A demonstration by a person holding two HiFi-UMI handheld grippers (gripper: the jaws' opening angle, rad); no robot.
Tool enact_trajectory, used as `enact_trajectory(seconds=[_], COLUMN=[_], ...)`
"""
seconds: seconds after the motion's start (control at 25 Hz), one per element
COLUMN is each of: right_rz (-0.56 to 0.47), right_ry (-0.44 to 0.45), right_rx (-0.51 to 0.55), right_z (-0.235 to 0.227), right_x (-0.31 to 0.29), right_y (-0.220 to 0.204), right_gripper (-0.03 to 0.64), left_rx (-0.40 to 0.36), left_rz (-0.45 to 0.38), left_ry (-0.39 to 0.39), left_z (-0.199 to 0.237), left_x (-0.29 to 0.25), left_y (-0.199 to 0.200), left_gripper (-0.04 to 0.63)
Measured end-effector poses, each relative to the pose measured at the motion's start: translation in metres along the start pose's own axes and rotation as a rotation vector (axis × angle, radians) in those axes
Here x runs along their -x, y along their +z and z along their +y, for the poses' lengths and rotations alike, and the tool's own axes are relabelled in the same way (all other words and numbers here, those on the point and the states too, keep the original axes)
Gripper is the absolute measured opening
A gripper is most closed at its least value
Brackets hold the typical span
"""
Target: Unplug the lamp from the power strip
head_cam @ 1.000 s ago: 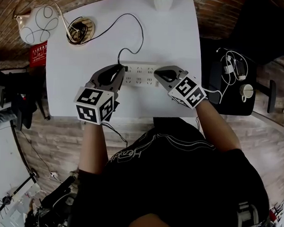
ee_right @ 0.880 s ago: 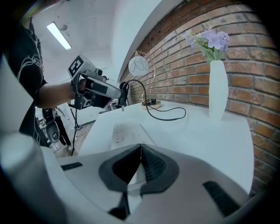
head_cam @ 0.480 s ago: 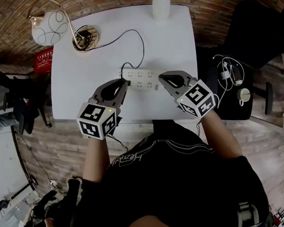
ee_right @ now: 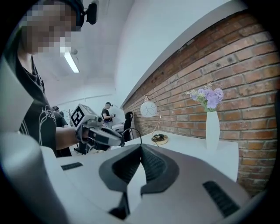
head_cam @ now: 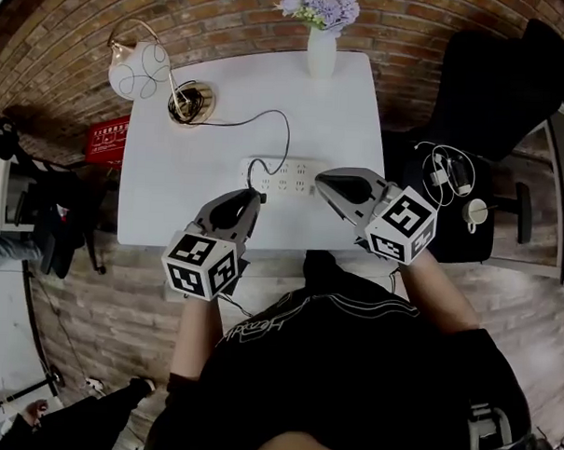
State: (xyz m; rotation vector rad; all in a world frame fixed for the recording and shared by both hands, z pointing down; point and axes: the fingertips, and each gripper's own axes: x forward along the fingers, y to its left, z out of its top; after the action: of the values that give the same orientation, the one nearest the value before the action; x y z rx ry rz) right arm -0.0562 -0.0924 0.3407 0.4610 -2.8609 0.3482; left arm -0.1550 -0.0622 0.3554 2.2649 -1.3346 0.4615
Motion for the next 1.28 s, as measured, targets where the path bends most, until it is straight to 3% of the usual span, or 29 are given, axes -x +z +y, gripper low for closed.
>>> enact_trajectory(seconds=[0.36, 1.28], right_rz=[-0.044, -0.017], right_ry=[-0.015, -0.036], right_rx=[-0.012, -0.009], right_z=[0.022, 0.017], right_x=[0.022, 0.022], right_y=[0.012, 0.004], right_gripper=[-0.003, -0.004], left_rx=[-0.004, -0.024], left_rz=[-0.01, 0.008], left_ry=[0.001, 0.001], left_z=[-0.014, -0.014], left_x=[0.018, 0.008], left_y=[-0.002, -0.002], left_gripper=[0.049, 0.049])
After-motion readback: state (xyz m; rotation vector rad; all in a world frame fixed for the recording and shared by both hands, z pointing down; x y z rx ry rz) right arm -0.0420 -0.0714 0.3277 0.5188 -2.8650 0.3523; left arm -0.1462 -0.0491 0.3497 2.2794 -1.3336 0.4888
